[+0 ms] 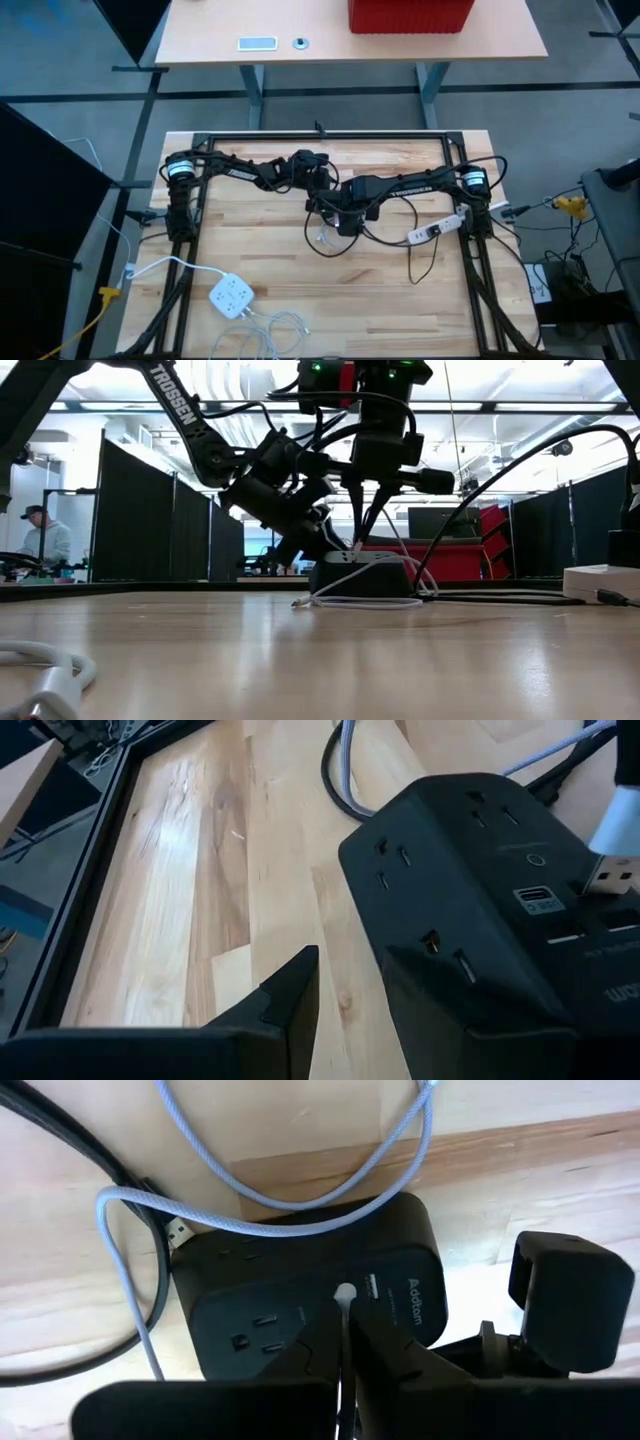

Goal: Insert USB
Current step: Insert the purple charger cable into the black outlet extension

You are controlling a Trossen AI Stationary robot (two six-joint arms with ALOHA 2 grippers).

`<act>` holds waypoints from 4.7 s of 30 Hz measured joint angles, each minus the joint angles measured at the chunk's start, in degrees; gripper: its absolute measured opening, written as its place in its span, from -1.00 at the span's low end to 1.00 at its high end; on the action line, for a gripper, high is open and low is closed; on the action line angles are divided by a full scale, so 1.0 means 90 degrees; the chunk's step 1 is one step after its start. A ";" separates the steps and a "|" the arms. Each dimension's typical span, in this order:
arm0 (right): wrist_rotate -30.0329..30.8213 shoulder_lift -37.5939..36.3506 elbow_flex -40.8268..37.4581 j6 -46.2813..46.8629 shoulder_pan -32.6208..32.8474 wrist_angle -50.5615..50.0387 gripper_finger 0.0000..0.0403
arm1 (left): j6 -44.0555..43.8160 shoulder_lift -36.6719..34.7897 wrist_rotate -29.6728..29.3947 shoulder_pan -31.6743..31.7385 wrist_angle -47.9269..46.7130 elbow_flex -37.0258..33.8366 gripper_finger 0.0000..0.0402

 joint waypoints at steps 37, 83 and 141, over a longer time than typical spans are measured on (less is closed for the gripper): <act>0.0047 0.0002 -0.0002 -0.0242 0.0126 -0.0408 -1.00 | 0.0165 0.0563 0.0499 -0.0009 0.0136 0.0596 -0.48; -0.0170 0.0275 0.1304 0.1067 0.0225 -0.1325 -1.00 | 0.0163 0.0452 0.0350 -0.0063 -0.0082 0.0591 -0.48; 0.0368 -0.0502 0.1367 0.2389 0.0282 -0.1174 -1.00 | -0.0168 -0.1528 0.0687 -0.0449 -0.1130 0.0037 -0.48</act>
